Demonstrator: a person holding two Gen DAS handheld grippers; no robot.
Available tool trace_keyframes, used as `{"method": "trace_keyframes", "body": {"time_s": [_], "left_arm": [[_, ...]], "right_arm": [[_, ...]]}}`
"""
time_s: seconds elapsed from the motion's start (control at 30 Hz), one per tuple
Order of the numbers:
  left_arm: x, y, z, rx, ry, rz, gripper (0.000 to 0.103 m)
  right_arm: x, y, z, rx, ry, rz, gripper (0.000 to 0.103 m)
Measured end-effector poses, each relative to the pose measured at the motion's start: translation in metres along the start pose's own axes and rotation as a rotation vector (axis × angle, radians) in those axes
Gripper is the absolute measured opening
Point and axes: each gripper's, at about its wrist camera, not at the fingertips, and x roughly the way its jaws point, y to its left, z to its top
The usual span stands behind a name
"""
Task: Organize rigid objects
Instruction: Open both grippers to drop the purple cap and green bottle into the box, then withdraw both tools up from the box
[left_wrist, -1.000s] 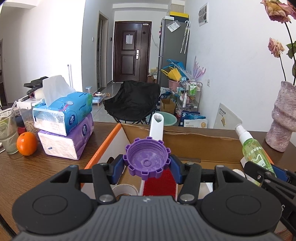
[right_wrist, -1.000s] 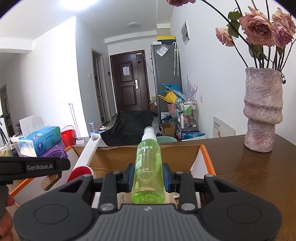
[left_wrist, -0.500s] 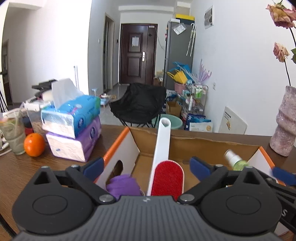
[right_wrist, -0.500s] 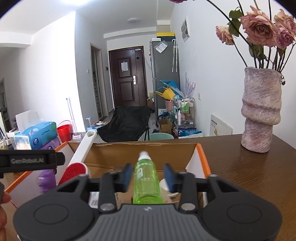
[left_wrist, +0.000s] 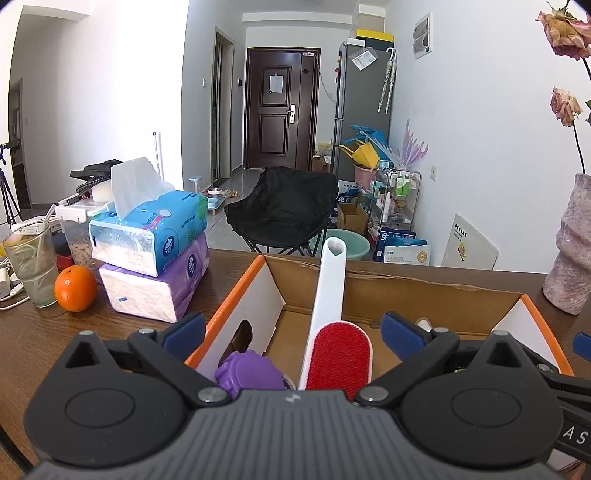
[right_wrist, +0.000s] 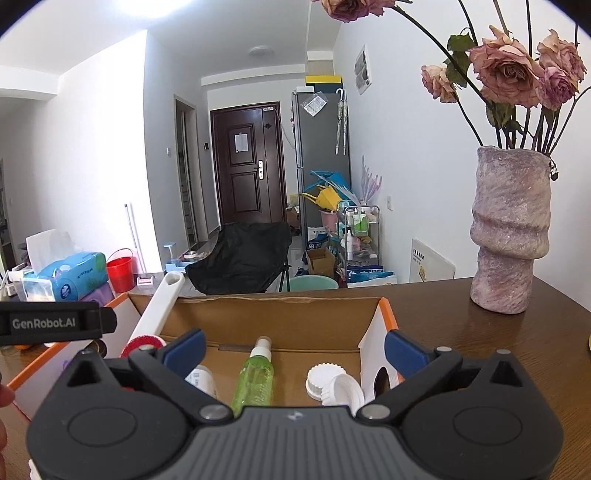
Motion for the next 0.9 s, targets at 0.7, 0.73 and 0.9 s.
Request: {"method": "trace_keyframes", "body": {"time_s": [0.7, 0.73, 0.9], "left_arm": [[-0.023, -0.001, -0.002, 0.008, -0.041, 0.014, 0.103], [-0.025, -0.001, -0.002, 0.007, -0.043, 0.014, 0.103], [-0.036, 0.000, -0.005, 0.004, -0.043, 0.014, 0.103]], "right_arm": [[-0.011, -0.006, -0.001, -0.001, -0.007, -0.016, 0.103], [-0.014, -0.007, -0.002, 0.000, -0.009, -0.017, 0.103], [-0.028, -0.008, -0.003, -0.003, -0.018, -0.024, 0.103]]}}
